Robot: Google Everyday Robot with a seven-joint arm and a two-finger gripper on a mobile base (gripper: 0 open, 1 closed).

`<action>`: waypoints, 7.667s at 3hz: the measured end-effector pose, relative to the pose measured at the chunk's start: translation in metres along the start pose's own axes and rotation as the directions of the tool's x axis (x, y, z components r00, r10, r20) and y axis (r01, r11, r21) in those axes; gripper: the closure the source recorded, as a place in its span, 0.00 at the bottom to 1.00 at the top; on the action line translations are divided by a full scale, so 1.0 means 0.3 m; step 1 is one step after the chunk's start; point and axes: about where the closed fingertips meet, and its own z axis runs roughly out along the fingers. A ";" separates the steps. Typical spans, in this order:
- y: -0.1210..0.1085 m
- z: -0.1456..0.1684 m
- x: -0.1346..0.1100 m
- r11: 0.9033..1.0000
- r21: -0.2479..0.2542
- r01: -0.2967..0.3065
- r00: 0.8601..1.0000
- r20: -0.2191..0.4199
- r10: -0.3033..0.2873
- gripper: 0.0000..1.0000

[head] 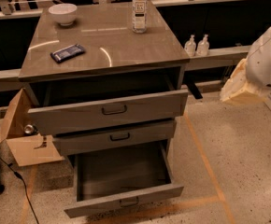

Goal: Close bottom drawer

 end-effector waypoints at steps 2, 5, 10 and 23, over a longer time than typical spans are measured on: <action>0.184 0.402 -0.046 0.991 -0.060 0.124 0.983 0.143 -0.114 1.00; 0.281 0.644 -0.080 0.985 -0.017 0.170 0.976 0.142 -0.166 1.00; 0.255 1.405 0.038 0.975 0.164 0.150 0.958 0.219 -0.185 1.00; 0.671 2.528 0.509 0.914 0.149 -0.377 0.888 0.339 0.311 1.00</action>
Offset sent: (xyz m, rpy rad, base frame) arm -0.0079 0.0889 -0.2188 0.1456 -0.0243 0.3088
